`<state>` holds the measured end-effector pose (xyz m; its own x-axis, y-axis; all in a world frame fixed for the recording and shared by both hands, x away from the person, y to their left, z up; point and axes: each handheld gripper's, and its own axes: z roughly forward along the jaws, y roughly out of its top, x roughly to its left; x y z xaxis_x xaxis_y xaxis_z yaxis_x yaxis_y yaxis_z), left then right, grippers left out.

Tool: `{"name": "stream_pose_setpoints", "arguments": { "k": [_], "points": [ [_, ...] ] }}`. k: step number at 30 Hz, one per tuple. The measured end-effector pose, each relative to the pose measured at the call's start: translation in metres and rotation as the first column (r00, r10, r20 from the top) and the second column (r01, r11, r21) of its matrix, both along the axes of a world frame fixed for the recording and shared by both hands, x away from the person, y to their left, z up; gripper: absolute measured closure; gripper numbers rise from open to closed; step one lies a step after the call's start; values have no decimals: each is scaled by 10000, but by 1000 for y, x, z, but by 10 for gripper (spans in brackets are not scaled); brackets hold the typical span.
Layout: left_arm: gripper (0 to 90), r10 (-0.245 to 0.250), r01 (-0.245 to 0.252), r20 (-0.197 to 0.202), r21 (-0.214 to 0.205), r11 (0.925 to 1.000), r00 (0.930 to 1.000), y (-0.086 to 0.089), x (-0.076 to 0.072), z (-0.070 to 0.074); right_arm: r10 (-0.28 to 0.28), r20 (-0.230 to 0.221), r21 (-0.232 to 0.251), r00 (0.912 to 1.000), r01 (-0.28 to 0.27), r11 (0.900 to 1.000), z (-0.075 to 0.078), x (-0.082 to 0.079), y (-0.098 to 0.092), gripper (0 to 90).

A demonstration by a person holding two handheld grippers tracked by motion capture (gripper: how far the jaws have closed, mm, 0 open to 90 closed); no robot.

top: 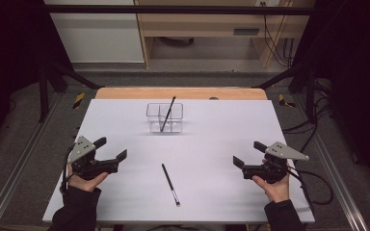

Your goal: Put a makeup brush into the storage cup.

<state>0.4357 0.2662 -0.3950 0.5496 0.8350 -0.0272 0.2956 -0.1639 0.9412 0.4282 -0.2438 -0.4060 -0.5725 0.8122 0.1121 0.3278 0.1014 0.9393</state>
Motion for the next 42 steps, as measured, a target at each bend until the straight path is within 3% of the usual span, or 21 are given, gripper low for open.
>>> {"name": "stream_pose_setpoints", "arguments": {
  "k": [14, 21, 32, 42],
  "points": [
    [97, -815, 829, -232, 666, 9943, 9964, -20, -1, -1, -5, 8, -17, 10000, 5, 10000, 0, 0, 0, 27],
    [97, -1420, 1458, -416, 1090, 9833, 9890, -33, -1, -3, 20, -11, -46, 10000, -20, 10000, -1, 0, 1, 28],
    [96, -2335, 2486, -1015, 1789, 9519, 9671, -57, 1, -14, 42, -37, -96, 10000, -43, 9999, -2, 1, 2, 28],
    [97, -3096, 3382, -1527, 2270, 9133, 9385, -68, 5, -21, 62, -34, -81, 10000, -62, 9999, -2, 1, 2, 29]
  ]
}}
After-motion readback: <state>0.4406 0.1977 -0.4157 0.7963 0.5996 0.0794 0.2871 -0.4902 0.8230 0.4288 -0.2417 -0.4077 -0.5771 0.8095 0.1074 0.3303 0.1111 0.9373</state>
